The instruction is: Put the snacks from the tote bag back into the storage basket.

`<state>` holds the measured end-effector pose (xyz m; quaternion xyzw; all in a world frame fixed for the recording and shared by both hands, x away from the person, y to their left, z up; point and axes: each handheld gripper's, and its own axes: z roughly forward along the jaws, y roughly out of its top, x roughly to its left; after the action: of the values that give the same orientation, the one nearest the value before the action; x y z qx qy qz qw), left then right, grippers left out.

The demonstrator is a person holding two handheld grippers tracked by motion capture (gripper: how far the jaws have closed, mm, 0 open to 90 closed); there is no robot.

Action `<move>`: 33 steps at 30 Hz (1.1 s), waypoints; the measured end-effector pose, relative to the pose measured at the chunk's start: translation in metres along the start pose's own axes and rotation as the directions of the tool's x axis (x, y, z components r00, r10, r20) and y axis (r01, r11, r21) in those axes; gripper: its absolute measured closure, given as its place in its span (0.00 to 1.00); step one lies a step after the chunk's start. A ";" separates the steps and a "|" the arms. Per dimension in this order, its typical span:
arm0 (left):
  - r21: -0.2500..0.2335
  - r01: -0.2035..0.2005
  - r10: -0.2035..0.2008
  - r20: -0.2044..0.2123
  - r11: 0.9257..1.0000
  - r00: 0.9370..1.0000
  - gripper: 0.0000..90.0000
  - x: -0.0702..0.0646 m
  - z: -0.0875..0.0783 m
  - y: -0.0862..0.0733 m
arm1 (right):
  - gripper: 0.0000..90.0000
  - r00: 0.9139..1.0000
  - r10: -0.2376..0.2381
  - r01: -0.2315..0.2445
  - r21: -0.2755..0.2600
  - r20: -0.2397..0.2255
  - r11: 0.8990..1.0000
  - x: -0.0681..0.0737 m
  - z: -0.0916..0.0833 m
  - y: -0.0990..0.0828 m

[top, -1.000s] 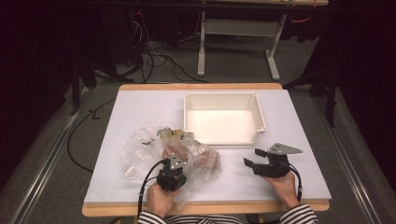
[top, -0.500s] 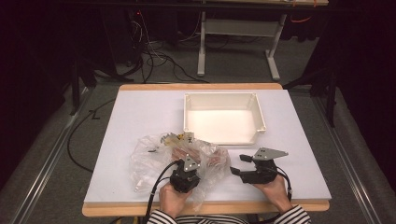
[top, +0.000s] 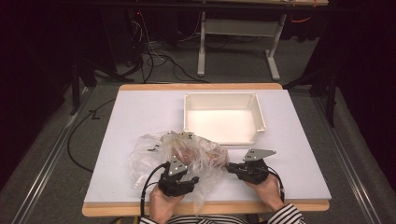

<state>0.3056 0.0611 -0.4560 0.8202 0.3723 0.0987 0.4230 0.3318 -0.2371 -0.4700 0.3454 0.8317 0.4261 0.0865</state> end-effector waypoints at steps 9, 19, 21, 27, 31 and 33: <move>-0.047 0.012 -0.013 -0.027 0.999 1.000 0.41 0.004 -0.017 0.002 | 1.00 1.000 -0.014 0.014 0.001 -0.011 1.000 -0.001 -0.005 -0.002; -0.088 0.026 -0.030 -0.050 0.996 0.998 0.36 0.011 -0.034 0.004 | 1.00 1.000 -0.015 0.015 -0.002 0.000 1.000 -0.007 -0.016 -0.007; -0.090 0.027 -0.032 -0.049 0.996 0.998 0.36 0.011 -0.037 0.004 | 1.00 1.000 -0.013 0.013 -0.003 0.004 1.000 -0.008 -0.018 -0.008; -0.095 0.030 -0.034 -0.042 0.995 0.999 0.35 0.011 -0.040 0.004 | 1.00 1.000 -0.003 0.003 -0.005 0.019 1.000 -0.012 -0.026 -0.012; -0.101 0.032 -0.035 -0.029 0.994 0.999 0.32 0.012 -0.041 0.005 | 1.00 0.999 0.008 -0.007 -0.008 0.033 1.000 -0.016 -0.030 -0.015; -0.101 0.036 -0.039 -0.026 0.994 0.999 0.31 0.012 -0.042 0.006 | 1.00 0.999 0.015 -0.014 -0.010 0.043 1.000 -0.019 -0.033 -0.017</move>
<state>0.2972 0.0937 -0.4272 0.7894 0.3880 0.1207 0.4602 0.3230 -0.2777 -0.4657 0.3602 0.8250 0.4230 0.1031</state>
